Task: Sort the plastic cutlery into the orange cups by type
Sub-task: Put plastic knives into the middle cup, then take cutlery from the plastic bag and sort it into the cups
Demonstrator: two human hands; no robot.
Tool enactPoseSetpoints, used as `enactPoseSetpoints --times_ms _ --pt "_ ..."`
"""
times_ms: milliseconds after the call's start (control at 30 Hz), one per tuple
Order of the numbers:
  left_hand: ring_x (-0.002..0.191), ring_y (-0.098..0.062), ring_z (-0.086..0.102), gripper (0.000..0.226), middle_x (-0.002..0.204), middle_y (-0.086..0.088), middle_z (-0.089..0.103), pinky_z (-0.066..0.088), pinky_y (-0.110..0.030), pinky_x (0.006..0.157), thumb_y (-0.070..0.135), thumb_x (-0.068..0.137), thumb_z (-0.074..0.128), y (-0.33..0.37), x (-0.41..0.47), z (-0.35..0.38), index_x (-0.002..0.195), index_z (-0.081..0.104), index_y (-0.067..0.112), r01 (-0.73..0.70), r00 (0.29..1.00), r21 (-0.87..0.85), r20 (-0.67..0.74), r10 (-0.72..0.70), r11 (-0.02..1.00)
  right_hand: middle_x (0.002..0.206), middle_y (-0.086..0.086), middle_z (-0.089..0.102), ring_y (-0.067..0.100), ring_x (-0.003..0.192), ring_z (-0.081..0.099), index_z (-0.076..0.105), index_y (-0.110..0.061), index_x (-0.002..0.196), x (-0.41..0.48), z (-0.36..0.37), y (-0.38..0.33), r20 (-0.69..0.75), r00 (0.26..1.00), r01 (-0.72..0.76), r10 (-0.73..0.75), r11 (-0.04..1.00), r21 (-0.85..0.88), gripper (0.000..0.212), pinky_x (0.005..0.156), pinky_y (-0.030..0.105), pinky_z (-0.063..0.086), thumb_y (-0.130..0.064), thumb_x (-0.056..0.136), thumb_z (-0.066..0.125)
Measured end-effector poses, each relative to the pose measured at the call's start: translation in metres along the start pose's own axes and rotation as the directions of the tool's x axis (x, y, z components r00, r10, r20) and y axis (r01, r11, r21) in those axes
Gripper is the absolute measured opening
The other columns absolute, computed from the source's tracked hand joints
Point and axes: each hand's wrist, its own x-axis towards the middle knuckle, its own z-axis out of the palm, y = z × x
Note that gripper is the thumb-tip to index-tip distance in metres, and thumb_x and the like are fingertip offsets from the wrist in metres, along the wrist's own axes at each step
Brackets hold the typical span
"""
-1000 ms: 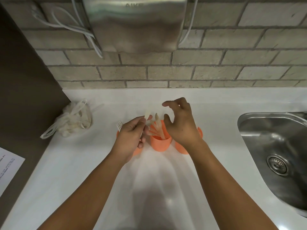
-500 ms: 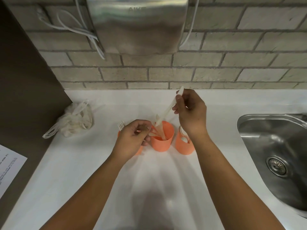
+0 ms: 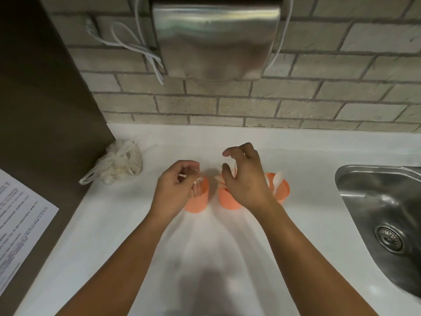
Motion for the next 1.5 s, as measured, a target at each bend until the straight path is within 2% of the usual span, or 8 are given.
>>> enactPoseSetpoints --times_ms 133,333,567,733,933,1067,1200,1500 --pt "0.081 -0.018 0.068 0.021 0.098 0.001 0.075 0.053 -0.021 0.068 0.010 0.099 0.061 -0.003 0.011 -0.049 0.103 0.072 0.027 -0.035 0.983 0.095 -0.175 0.052 0.995 0.090 -0.004 0.062 0.011 0.074 0.059 0.069 -0.014 0.099 -0.019 0.028 -0.046 0.110 0.984 0.110 -0.138 0.967 0.230 0.015 0.071 0.026 0.047 -0.006 0.089 0.062" --pt "0.090 -0.026 0.068 0.020 0.103 0.006 0.064 0.053 -0.037 0.092 0.020 0.098 0.066 -0.042 0.054 -0.131 0.117 0.071 0.015 -0.014 0.927 0.445 -0.331 0.179 0.895 0.069 -0.015 0.058 0.003 0.062 0.056 0.067 -0.014 0.094 -0.072 0.092 -0.064 0.477 0.877 -0.107 -0.052 0.948 0.300 0.009 0.060 0.012 0.039 -0.011 0.097 0.059" --pt "0.148 -0.034 0.030 0.065 0.163 -0.013 0.034 0.025 -0.047 0.117 0.041 0.100 0.056 -0.103 0.130 -0.192 0.159 0.033 0.024 0.105 0.993 0.888 -0.115 -0.006 0.447 0.089 -0.008 0.069 0.006 0.072 0.061 0.067 -0.017 0.097 -0.099 0.131 -0.044 0.574 0.816 -0.197 0.075 0.968 0.154 0.012 0.066 0.018 0.047 -0.013 0.097 0.055" --pt "0.133 -0.041 0.041 0.051 0.158 -0.005 0.043 0.039 -0.052 0.109 0.056 0.097 0.036 -0.131 0.152 -0.203 0.143 0.052 0.038 0.117 0.977 0.937 -0.048 -0.210 0.330 0.092 -0.008 0.072 0.011 0.080 0.065 0.069 -0.019 0.097 -0.102 0.136 -0.040 0.542 0.834 -0.207 0.109 0.971 0.123 0.014 0.072 0.022 0.053 -0.013 0.097 0.056" --pt "0.124 -0.034 0.053 0.025 0.128 -0.005 0.065 0.039 -0.045 0.102 0.030 0.096 0.054 -0.162 0.145 -0.215 0.116 0.067 0.035 0.064 0.995 0.934 -0.031 -0.099 0.351 0.093 -0.009 0.073 0.009 0.080 0.065 0.070 -0.021 0.100 -0.107 0.133 -0.039 0.539 0.830 -0.239 0.144 0.965 0.111 0.016 0.074 0.023 0.053 -0.016 0.098 0.055" --pt "0.129 -0.030 0.052 0.030 0.131 -0.005 0.063 0.031 -0.044 0.112 0.034 0.100 0.051 -0.162 0.122 -0.209 0.126 0.067 0.033 0.030 0.996 0.960 -0.004 -0.093 0.280 0.094 -0.007 0.073 0.007 0.080 0.065 0.070 -0.020 0.099 -0.112 0.132 -0.040 0.549 0.822 -0.251 0.152 0.962 0.109 0.016 0.073 0.018 0.051 -0.015 0.098 0.055" --pt "0.119 -0.031 0.059 0.044 0.118 -0.007 0.070 0.043 -0.041 0.097 0.041 0.094 0.040 -0.163 0.084 -0.208 0.121 0.072 0.027 -0.019 0.994 0.978 0.042 -0.102 0.209 0.092 -0.009 0.072 0.005 0.075 0.063 0.069 -0.021 0.097 -0.114 0.133 -0.048 0.562 0.816 -0.247 0.131 0.960 0.134 0.015 0.071 0.014 0.047 -0.015 0.099 0.056" --pt "0.084 -0.028 0.062 0.050 0.094 -0.005 0.068 0.053 -0.041 0.081 0.046 0.083 0.034 -0.128 -0.073 -0.171 0.093 0.075 0.018 -0.112 0.992 0.915 0.127 -0.014 0.387 0.097 -0.001 0.065 0.002 0.076 0.059 0.071 -0.015 0.104 -0.106 0.139 -0.077 0.466 0.885 -0.145 0.028 0.965 0.216 0.018 0.074 0.012 0.045 -0.005 0.097 0.058"
